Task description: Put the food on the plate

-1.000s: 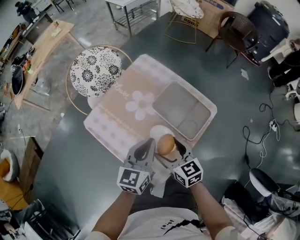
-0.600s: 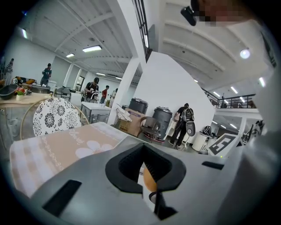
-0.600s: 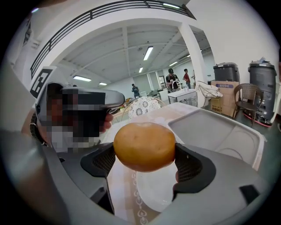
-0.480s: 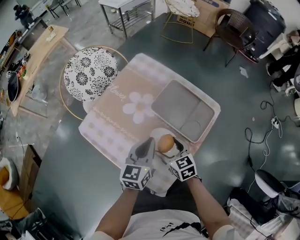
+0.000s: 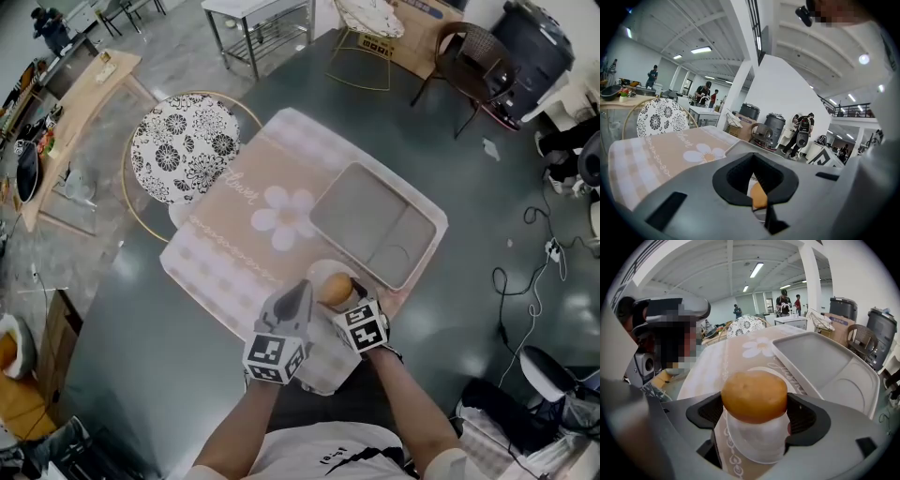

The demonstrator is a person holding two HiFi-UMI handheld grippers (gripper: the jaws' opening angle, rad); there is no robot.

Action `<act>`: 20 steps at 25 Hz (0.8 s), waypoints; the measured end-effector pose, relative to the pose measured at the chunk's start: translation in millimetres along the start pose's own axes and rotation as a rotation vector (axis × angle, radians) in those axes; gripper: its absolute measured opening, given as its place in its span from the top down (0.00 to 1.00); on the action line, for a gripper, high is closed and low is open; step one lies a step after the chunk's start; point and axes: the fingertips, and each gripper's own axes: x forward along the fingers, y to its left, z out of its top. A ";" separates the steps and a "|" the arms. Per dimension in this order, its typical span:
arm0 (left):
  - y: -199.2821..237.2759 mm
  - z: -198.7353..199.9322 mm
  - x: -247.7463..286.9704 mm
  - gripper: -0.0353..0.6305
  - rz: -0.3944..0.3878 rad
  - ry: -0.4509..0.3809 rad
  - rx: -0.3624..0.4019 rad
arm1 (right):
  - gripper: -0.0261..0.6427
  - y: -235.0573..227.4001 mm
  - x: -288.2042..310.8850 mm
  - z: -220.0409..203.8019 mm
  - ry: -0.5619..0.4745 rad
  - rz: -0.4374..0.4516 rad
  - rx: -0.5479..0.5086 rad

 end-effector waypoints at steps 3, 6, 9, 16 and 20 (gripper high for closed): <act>1.8 -3.4 0.3 0.94 0.003 0.003 -0.002 | 0.36 0.0 5.2 -1.2 0.029 -0.003 -0.006; -0.4 -2.7 1.0 0.94 0.000 0.006 0.003 | 0.36 -1.0 6.2 4.1 0.026 -0.004 -0.015; -5.9 0.8 -1.8 0.94 -0.002 0.016 0.010 | 0.36 -1.8 -1.2 13.3 0.002 0.005 -0.014; -18.9 16.4 -24.2 0.94 0.001 0.066 -0.001 | 0.36 12.6 -52.9 41.9 -0.072 0.067 0.039; -37.2 33.6 -39.3 0.94 -0.003 0.080 -0.025 | 0.36 31.5 -93.7 61.9 -0.124 0.119 0.056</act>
